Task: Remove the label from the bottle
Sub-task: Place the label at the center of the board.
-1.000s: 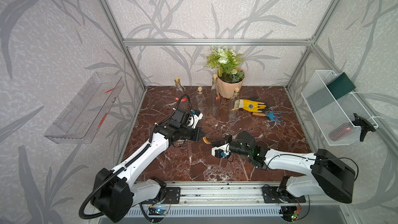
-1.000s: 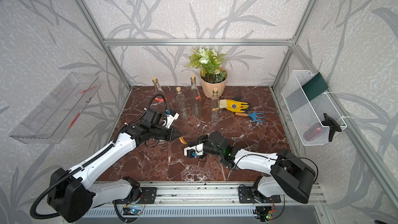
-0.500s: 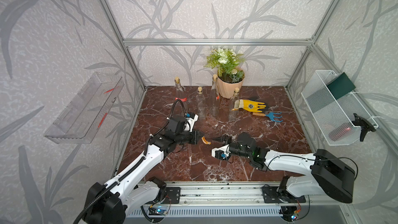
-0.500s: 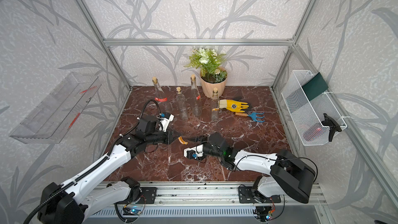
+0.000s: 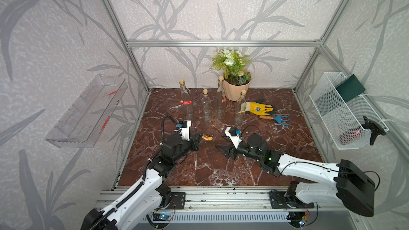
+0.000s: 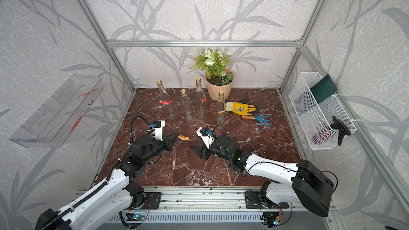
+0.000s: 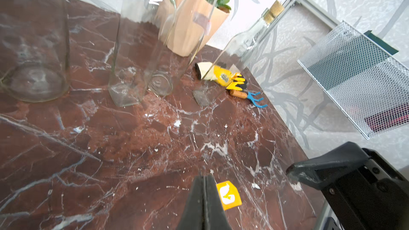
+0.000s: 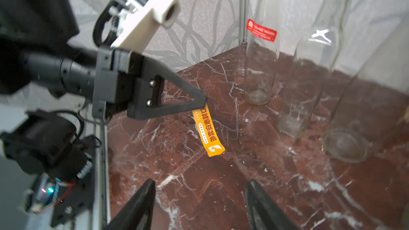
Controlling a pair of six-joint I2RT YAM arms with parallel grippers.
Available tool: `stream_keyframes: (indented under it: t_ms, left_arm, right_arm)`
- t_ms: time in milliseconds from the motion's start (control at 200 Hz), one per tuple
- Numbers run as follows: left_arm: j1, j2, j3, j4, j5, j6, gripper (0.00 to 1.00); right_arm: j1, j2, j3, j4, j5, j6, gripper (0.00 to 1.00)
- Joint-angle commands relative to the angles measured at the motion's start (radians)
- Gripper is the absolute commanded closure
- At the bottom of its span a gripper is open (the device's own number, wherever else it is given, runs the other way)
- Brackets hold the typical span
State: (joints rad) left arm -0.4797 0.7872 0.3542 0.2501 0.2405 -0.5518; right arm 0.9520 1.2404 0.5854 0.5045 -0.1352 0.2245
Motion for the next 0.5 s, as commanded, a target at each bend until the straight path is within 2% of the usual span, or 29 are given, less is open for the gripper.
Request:
stream_keyframes:
  t_ms: [0, 80, 270, 420, 495]
  left_arm:
    - [-0.01, 0.002, -0.019, 0.146, -0.062, -0.016, 1.0]
    - [-0.017, 0.019, -0.024, 0.182, -0.063, -0.017, 1.0]
    - [-0.033, 0.045, -0.04, 0.234, -0.085, -0.021, 1.0]
    - [-0.042, 0.042, -0.044, 0.235, -0.093, -0.02, 1.0]
    - [-0.043, 0.041, -0.043, 0.233, -0.093, -0.017, 1.0]
  right_arm:
    - [0.005, 0.016, 0.069, -0.133, 0.036, 0.394, 0.34]
    - [0.005, 0.045, 0.093, -0.137, 0.011, 0.511, 0.34]
    - [-0.015, 0.112, 0.133, -0.113, -0.054, 0.675, 0.35]
    - [-0.065, 0.177, 0.114, 0.03, -0.143, 0.818, 0.38]
    - [-0.073, 0.217, 0.123, 0.077, -0.171, 0.846, 0.4]
